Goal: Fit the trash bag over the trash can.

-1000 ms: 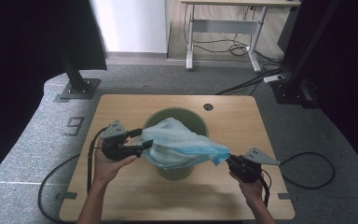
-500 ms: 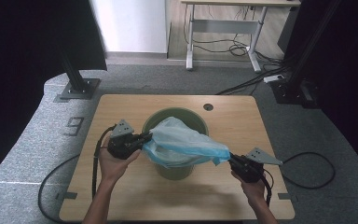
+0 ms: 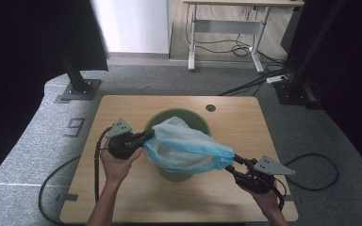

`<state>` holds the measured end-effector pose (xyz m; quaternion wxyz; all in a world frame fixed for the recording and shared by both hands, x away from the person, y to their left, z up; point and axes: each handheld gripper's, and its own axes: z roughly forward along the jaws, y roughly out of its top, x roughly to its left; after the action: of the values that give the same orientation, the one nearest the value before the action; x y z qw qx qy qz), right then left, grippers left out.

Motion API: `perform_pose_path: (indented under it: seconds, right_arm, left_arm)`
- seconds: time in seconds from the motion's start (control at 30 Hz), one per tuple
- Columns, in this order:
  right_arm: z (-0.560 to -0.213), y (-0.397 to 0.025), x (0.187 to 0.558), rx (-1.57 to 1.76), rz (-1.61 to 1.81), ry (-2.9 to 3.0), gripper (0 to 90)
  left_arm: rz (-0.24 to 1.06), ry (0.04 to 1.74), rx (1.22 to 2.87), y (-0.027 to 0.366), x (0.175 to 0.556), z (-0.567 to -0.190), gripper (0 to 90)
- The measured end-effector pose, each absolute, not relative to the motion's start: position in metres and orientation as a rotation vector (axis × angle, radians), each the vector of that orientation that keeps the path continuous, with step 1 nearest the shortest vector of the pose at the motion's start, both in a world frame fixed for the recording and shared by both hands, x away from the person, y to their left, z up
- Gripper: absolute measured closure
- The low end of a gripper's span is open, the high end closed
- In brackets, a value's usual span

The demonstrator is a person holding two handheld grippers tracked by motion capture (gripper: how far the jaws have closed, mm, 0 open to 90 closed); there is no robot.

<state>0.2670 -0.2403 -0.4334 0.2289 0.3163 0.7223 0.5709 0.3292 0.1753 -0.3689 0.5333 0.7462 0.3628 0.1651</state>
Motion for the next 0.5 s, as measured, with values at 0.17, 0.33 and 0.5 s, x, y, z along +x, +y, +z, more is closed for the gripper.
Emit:
perform_pose_path:
  seconds: [0.17,0.33,0.5]
  right_arm:
    - [-0.434,-0.255,0.267,0.906,1.525,1.995,49.6]
    - [-0.438,-0.266,0.264,0.937,1.546,1.997,49.7]
    - [-0.434,-0.253,0.252,0.851,1.592,2.030,49.6]
  left_arm:
    - [0.397,0.884,1.754,0.179,0.329,-0.368,89.8]
    - [0.398,0.891,1.745,0.177,0.329,-0.369,89.9]
    - [0.394,0.897,1.744,0.174,0.329,-0.370,89.9]
